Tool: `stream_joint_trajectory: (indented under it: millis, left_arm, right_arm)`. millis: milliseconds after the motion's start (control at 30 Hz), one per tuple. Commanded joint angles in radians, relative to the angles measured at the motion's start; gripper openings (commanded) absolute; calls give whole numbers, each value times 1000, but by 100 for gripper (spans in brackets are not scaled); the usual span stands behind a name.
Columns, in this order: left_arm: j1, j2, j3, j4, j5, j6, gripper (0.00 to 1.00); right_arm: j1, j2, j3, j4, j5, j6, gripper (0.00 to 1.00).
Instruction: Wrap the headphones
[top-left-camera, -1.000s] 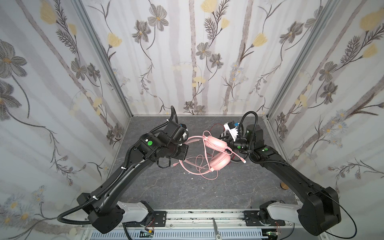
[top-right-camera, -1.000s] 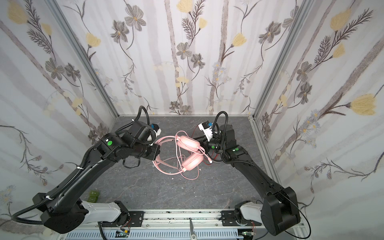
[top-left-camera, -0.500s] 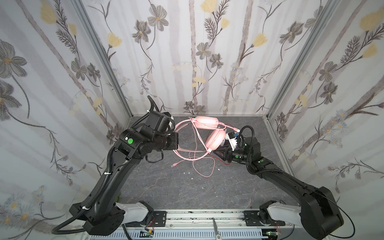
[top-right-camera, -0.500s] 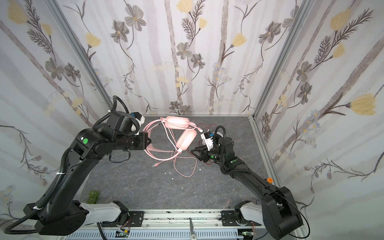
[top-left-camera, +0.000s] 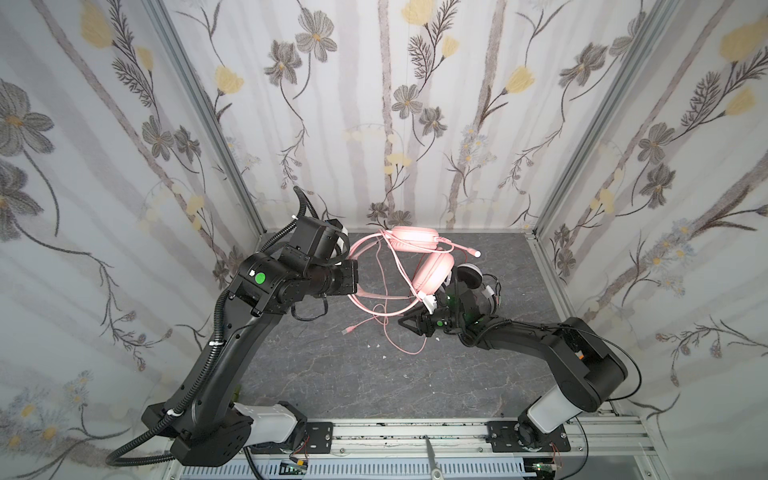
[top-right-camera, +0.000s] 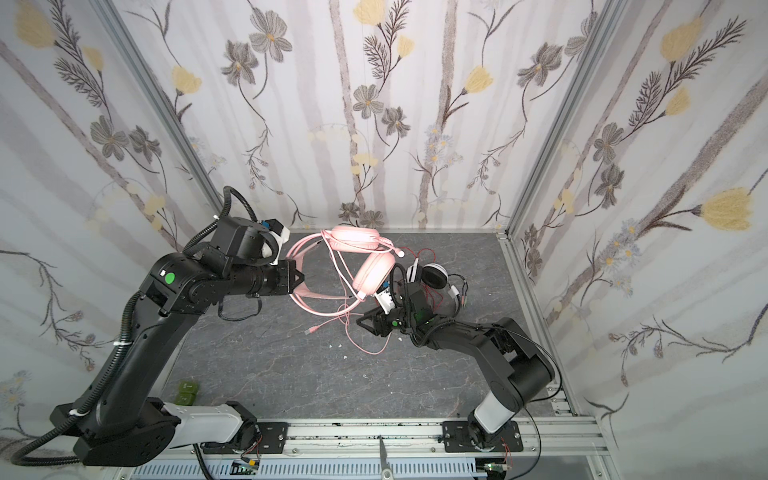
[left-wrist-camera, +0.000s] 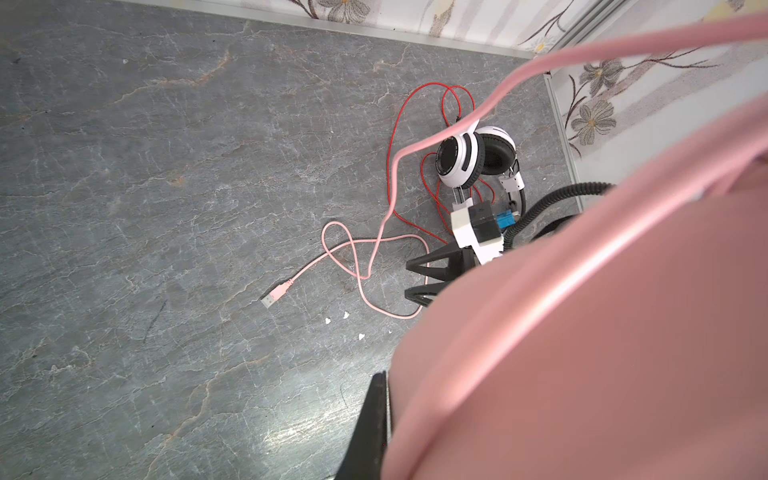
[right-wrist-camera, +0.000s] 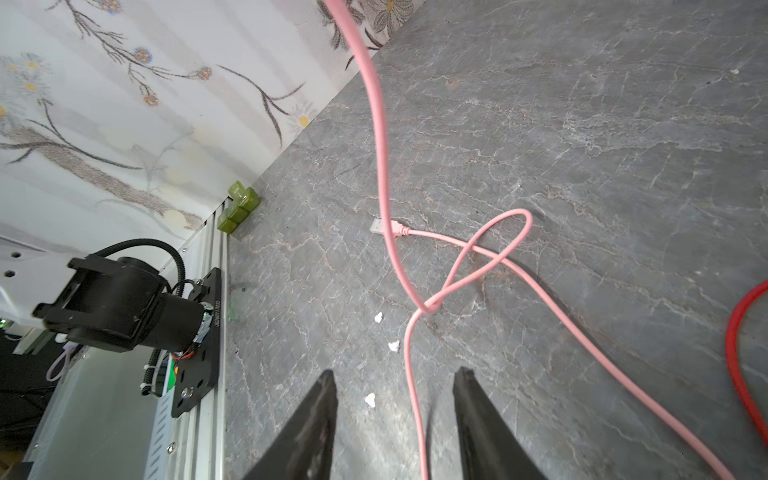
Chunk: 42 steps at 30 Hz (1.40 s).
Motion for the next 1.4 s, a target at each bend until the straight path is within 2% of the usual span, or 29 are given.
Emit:
stream_joint_trajectory:
  millis: [0, 233, 433, 500, 600, 667, 700, 867, 1033, 1367]
  left_arm:
    - [8, -3, -3, 88, 43, -17, 0]
    - [33, 25, 41, 55, 71, -2, 0]
    - [46, 61, 101, 32, 87, 5, 0]
    - [50, 67, 108, 35, 99, 3, 0]
    - [66, 84, 131, 29, 117, -6, 0]
    - [86, 94, 147, 24, 129, -14, 0]
    - [102, 99, 154, 24, 138, -20, 0]
    - [202, 112, 158, 17, 143, -76, 0]
    - [308, 108, 111, 18, 157, -127, 0]
    - [323, 120, 11, -11, -68, -113, 0]
  right_arm:
    - [13, 65, 59, 102, -8, -11, 45]
    - [63, 140, 106, 178, -9, 43, 45]
    - [74, 184, 152, 169, -2, 49, 43]
    - [72, 196, 173, 152, -5, 41, 35]
    - [66, 203, 198, 120, -30, 34, 11]
    - [65, 183, 186, 101, -30, 26, 1]
    - [62, 166, 177, 78, -31, 17, 0]
    - [54, 28, 129, -162, 21, -58, 0]
    - [55, -159, 123, -471, 150, -158, 0]
    - [132, -427, 227, -888, 358, -244, 0]
